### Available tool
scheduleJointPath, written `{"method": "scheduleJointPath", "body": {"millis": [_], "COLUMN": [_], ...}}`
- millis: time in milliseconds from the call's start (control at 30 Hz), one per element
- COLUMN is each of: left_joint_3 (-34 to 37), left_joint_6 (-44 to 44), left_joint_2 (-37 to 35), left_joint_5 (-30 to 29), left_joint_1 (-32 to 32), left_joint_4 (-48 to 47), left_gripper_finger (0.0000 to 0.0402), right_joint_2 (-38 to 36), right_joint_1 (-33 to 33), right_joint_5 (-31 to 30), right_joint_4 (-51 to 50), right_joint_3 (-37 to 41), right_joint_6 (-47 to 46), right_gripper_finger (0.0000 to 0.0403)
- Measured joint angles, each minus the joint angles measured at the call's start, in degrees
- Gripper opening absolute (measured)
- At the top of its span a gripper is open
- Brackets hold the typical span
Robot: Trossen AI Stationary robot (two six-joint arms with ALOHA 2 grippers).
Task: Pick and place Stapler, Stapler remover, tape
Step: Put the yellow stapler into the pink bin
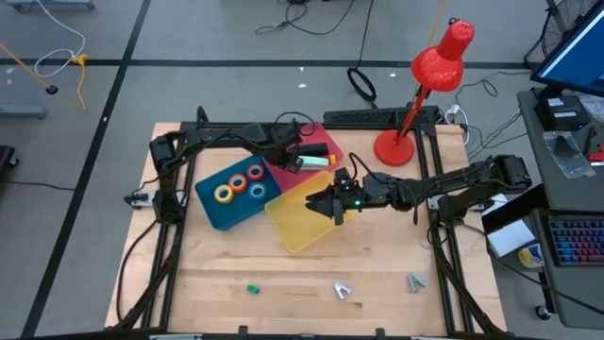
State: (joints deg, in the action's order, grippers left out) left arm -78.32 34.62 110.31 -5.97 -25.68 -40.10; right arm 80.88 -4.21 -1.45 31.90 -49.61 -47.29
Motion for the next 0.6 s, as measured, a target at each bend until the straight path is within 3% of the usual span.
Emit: {"method": "scheduleJointPath", "body": {"millis": [600], "left_joint_3": [0.00], "left_joint_6": [-1.59], "left_joint_2": [0.01], "left_joint_5": [0.00], "left_joint_1": [-2.53], "left_joint_4": [-3.36], "left_gripper_finger": [0.0103], "right_joint_2": [0.00], "right_joint_1": [0.00], "right_joint_5": [0.02], "right_joint_4": [0.00], "right_joint_3": [0.00], "right_joint_6": [0.00], "right_gripper_finger": [0.0197]}}
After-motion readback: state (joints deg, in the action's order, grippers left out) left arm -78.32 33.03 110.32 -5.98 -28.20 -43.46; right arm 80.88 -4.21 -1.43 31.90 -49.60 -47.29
